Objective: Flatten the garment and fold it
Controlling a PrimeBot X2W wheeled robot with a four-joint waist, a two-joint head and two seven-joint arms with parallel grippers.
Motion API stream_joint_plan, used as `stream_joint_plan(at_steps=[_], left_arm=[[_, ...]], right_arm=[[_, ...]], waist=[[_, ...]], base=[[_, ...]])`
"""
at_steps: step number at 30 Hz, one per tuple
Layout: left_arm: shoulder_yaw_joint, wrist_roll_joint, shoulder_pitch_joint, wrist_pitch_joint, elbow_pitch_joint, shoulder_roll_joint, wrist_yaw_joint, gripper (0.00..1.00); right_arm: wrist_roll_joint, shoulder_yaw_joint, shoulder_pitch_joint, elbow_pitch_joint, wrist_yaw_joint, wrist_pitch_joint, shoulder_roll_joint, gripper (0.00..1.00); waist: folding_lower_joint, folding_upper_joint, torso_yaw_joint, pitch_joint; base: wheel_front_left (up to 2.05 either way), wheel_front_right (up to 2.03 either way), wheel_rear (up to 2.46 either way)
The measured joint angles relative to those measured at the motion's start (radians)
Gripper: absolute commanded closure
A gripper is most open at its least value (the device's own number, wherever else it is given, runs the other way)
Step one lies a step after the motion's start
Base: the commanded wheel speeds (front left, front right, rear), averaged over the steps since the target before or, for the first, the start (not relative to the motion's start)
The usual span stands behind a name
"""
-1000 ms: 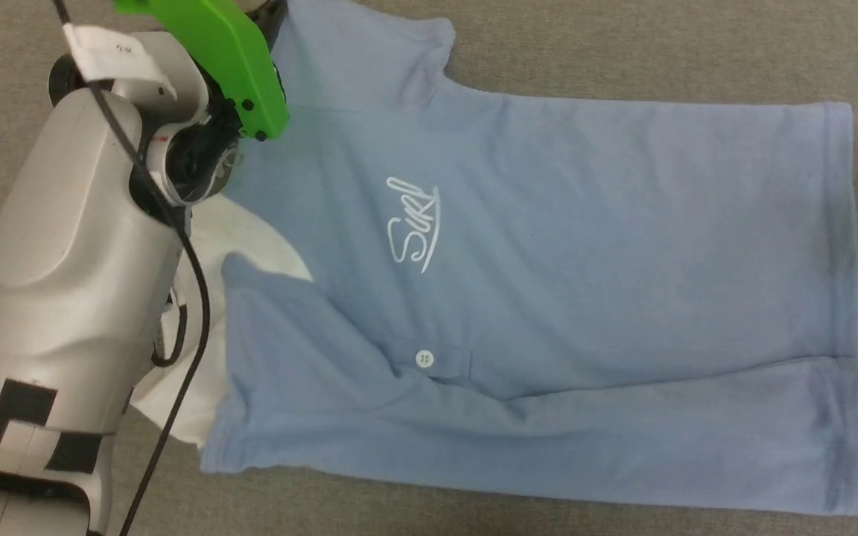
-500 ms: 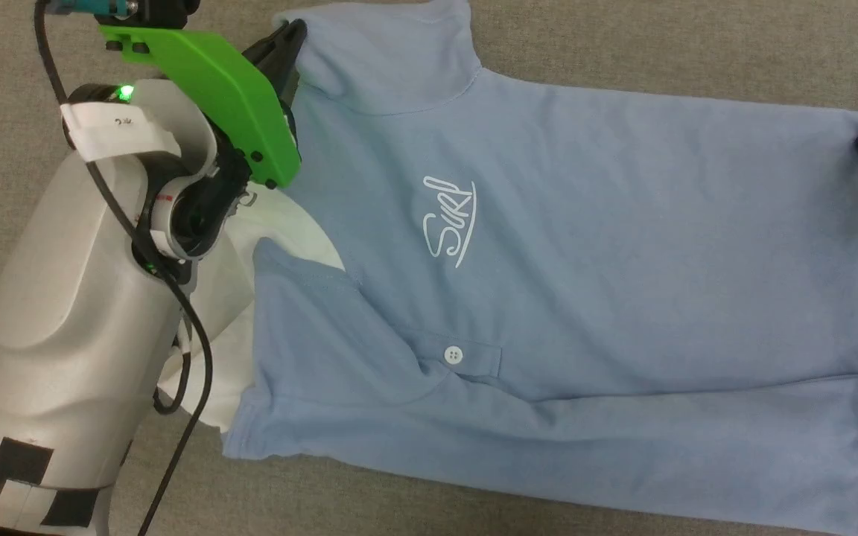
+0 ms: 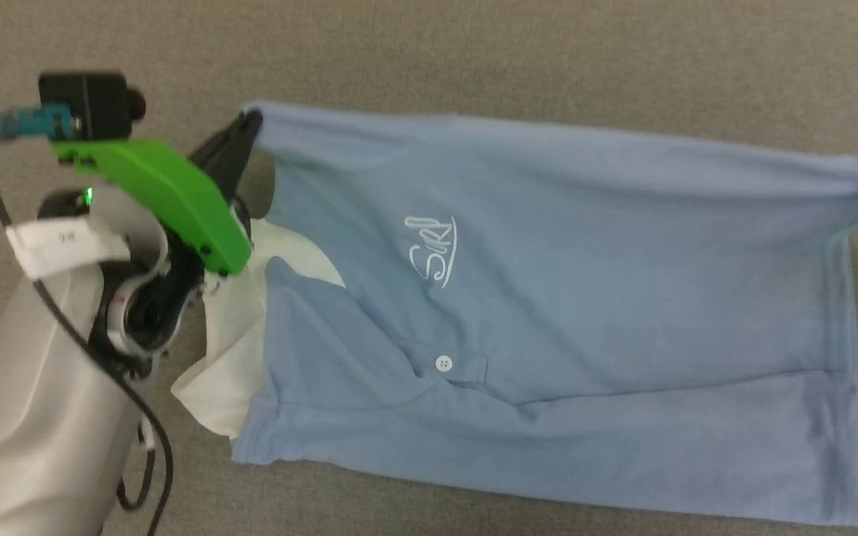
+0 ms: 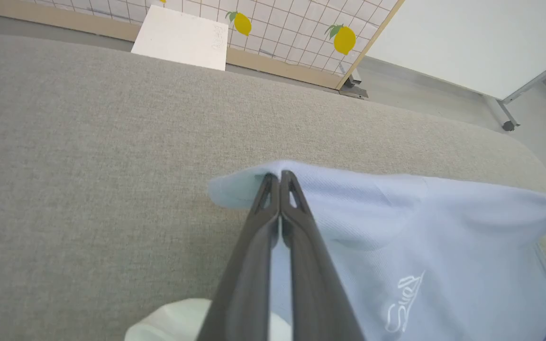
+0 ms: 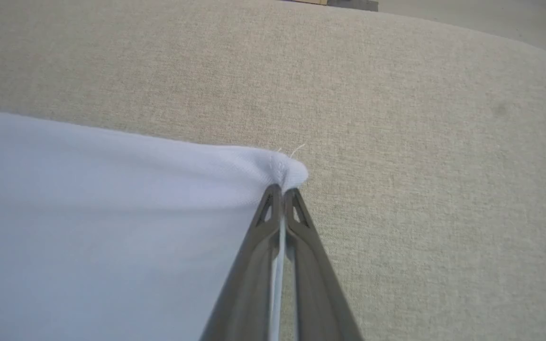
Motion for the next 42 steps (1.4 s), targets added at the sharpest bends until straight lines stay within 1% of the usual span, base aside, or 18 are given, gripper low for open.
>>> stream_joint_plan(at_steps=[7, 12, 17, 23, 28, 29, 30, 31, 32, 35, 37, 38, 40, 41, 42], left_arm=[[0.027, -0.054, 0.220, -0.036, -0.077, 0.012, 0.021, 1.00], [0.054, -0.074, 0.364, -0.068, -0.119, 0.014, 0.067, 1.00], [0.041, -0.099, 0.484, -0.067, -0.104, 0.009, 0.088, 1.00], [0.034, -0.110, 0.526, -0.067, -0.041, -0.007, 0.099, 1.00], [0.025, -0.112, 0.534, -0.057, 0.001, -0.012, 0.126, 1.00], [0.026, -0.112, 0.535, -0.057, 0.004, -0.013, 0.128, 0.81], [0.026, -0.112, 0.536, -0.056, 0.006, -0.013, 0.132, 0.44], [0.026, -0.112, 0.538, -0.051, 0.007, -0.013, 0.139, 0.00], [0.026, -0.113, 0.539, -0.047, 0.007, -0.013, 0.142, 0.00], [0.041, -0.112, 0.547, -0.044, -0.010, -0.006, 0.171, 0.00], [0.058, -0.109, 0.550, -0.062, -0.042, 0.001, 0.185, 0.00], [0.075, -0.104, 0.550, -0.084, -0.065, 0.004, 0.191, 0.00], [0.101, -0.060, 0.548, -0.157, -0.103, 0.024, 0.193, 0.00], [0.121, -0.030, 0.542, -0.215, -0.119, 0.031, 0.189, 0.00], [0.129, -0.006, 0.535, -0.263, -0.129, 0.040, 0.176, 0.00]], right_arm=[[0.026, -0.075, 0.172, -0.068, 0.000, -0.005, 0.050, 1.00], [0.042, -0.100, 0.280, -0.117, 0.000, 0.016, 0.101, 1.00], [0.052, -0.131, 0.373, -0.151, 0.000, 0.063, 0.149, 1.00], [0.048, -0.144, 0.461, -0.190, 0.000, 0.134, 0.200, 1.00], [0.047, -0.136, 0.503, -0.196, 0.000, 0.207, 0.223, 1.00], [0.049, -0.132, 0.510, -0.196, 0.000, 0.218, 0.226, 1.00], [0.052, -0.133, 0.513, -0.199, 0.000, 0.220, 0.229, 1.00], [0.056, -0.132, 0.514, -0.206, 0.000, 0.220, 0.231, 0.60], [0.061, -0.130, 0.516, -0.212, 0.000, 0.220, 0.231, 0.00], [0.090, -0.140, 0.522, -0.246, 0.000, 0.208, 0.238, 0.00], [0.123, -0.156, 0.522, -0.274, 0.000, 0.200, 0.249, 0.00], [0.139, -0.167, 0.521, -0.292, 0.000, 0.192, 0.256, 0.00], [0.147, -0.191, 0.517, -0.320, 0.000, 0.173, 0.260, 0.00], [0.140, -0.202, 0.511, -0.327, 0.000, 0.162, 0.259, 0.00], [0.122, -0.206, 0.500, -0.325, 0.000, 0.155, 0.254, 0.00]], waist=[[0.0000, 0.0000, -0.007, -0.093], [-0.0001, 0.0000, -0.009, -0.148], [-0.0001, 0.0000, -0.010, -0.186], [-0.0001, 0.0000, -0.019, -0.205], [-0.0001, 0.0000, -0.032, -0.212], [0.0000, 0.0000, -0.034, -0.214], [-0.0001, 0.0000, -0.036, -0.217], [-0.0001, 0.0000, -0.038, -0.220], [-0.0001, 0.0000, -0.039, -0.224], [-0.0001, 0.0000, -0.043, -0.237], [-0.0001, 0.0000, -0.045, -0.246], [-0.0001, 0.0000, -0.046, -0.249], [-0.0001, 0.0000, -0.048, -0.252], [-0.0001, 0.0000, -0.050, -0.251], [-0.0001, 0.0000, -0.051, -0.249]], base=[[0.00, 0.00, 0.00], [0.00, 0.00, 0.00], [0.00, 0.00, 0.00], [0.00, 0.00, 0.00], [0.00, 0.00, 0.00], [0.00, 0.00, 0.00], [0.00, 0.00, 0.00], [0.00, 0.00, 0.00], [0.00, 0.00, 0.00], [0.00, 0.00, 0.00], [0.00, 0.00, 0.00], [0.00, 0.00, 0.00], [0.00, 0.00, 0.00], [0.00, 0.00, 0.00], [0.00, 0.00, 0.00]])
